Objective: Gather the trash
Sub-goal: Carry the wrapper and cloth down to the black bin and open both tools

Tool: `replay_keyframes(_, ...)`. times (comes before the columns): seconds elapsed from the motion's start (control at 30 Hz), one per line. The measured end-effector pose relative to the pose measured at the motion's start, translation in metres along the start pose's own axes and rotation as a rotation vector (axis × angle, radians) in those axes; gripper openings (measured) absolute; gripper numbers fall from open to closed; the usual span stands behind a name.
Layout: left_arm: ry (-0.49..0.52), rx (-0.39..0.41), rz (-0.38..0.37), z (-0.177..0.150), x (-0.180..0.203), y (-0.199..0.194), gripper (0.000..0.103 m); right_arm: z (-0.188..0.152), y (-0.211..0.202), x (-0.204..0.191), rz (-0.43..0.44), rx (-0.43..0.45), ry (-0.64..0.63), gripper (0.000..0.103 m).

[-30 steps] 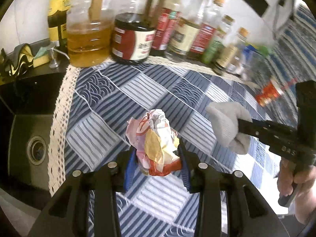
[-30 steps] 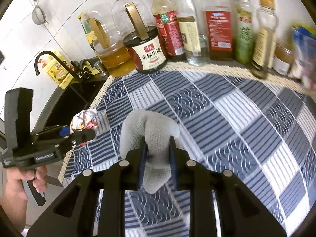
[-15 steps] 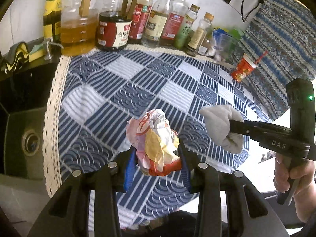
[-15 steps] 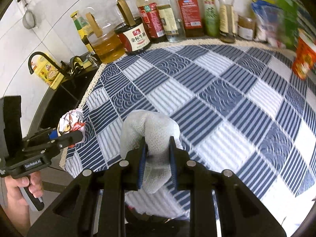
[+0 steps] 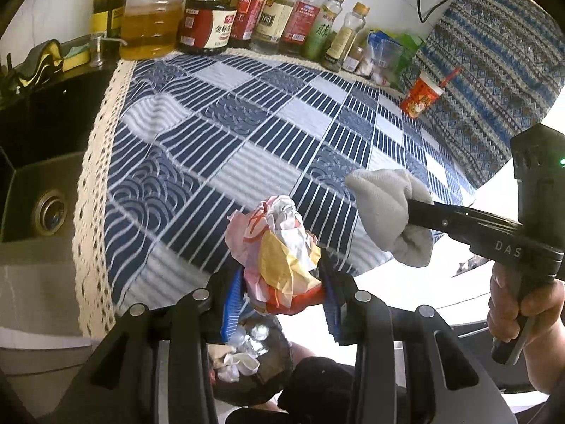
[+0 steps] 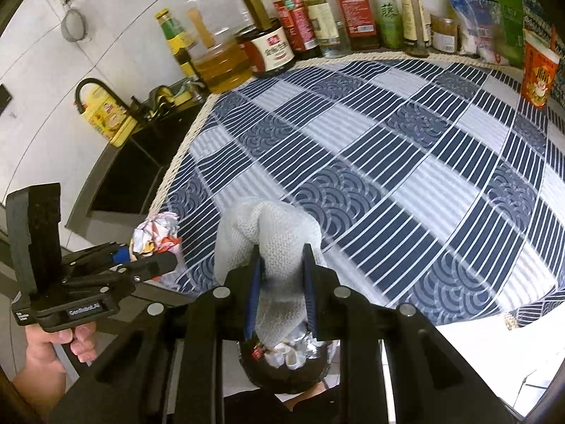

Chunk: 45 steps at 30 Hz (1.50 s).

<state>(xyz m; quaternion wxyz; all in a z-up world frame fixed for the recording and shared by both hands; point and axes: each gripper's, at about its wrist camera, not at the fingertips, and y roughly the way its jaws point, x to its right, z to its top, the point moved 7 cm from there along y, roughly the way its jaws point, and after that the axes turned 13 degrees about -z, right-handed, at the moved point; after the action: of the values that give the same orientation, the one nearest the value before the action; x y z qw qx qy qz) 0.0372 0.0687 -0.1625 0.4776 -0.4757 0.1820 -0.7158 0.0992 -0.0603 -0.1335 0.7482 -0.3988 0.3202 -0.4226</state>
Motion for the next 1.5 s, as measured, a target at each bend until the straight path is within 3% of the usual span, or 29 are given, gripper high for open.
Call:
replay_keyframes(0.53, -0.065, -0.065, 0.002, -0.070, -0.014, 0.001, 0.037, -0.060, 0.011, -0.039, 0.075, -0.044, -0.059, 0.024)
replay_keyframes(0.93, -0.162, -0.132, 0.024, -0.118, -0.043, 0.015, 0.037, -0.112, 0.048, -0.048, 0.084, -0.173, -0.077, 0.024)
replay_keyframes(1.5, -0.238, -0.347, 0.061, -0.192, -0.076, 0.083, 0.037, -0.172, 0.115, -0.035, 0.033, -0.354, -0.059, 0.024)
